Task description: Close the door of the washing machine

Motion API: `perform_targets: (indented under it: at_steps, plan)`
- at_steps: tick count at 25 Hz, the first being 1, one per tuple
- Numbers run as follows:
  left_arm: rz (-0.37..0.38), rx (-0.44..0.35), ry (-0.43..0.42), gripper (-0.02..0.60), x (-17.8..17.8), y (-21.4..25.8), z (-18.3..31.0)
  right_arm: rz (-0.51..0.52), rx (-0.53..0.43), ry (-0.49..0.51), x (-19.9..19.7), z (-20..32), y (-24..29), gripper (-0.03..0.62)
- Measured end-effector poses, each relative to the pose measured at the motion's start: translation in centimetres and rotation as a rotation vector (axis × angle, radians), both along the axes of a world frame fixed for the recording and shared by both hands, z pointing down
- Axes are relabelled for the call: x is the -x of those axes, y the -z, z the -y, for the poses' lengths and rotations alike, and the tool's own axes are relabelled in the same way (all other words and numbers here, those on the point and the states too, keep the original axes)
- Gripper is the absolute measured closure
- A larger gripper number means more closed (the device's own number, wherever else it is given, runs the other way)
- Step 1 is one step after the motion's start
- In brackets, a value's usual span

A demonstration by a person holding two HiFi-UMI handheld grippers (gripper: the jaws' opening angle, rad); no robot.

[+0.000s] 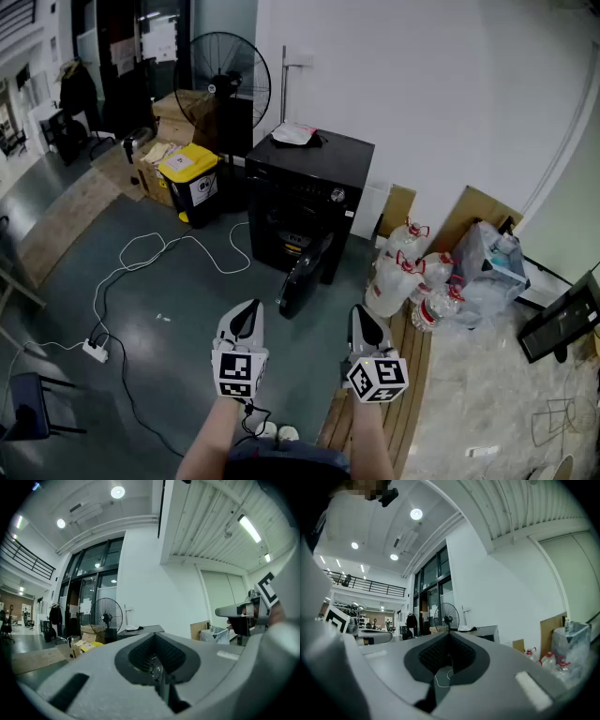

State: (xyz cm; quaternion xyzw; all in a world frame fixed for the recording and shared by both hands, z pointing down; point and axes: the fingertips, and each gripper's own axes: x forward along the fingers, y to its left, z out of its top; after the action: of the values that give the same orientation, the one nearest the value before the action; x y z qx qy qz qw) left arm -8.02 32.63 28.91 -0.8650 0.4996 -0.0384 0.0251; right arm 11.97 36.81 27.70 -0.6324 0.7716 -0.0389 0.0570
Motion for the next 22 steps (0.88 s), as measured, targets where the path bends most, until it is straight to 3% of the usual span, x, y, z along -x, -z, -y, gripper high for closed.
perform_targets:
  at_steps: [14, 22]
  plan:
    - [0.008, 0.007, 0.006, 0.574, 0.2, -0.4, 0.1, 0.02, 0.001, 0.002, 0.1, 0.2, -0.2, 0.583]
    - [0.014, 0.028, -0.039, 0.574, -1.4, -1.2, -0.2, 0.012, 0.008, 0.005, -0.3, 0.1, -0.6, 0.583]
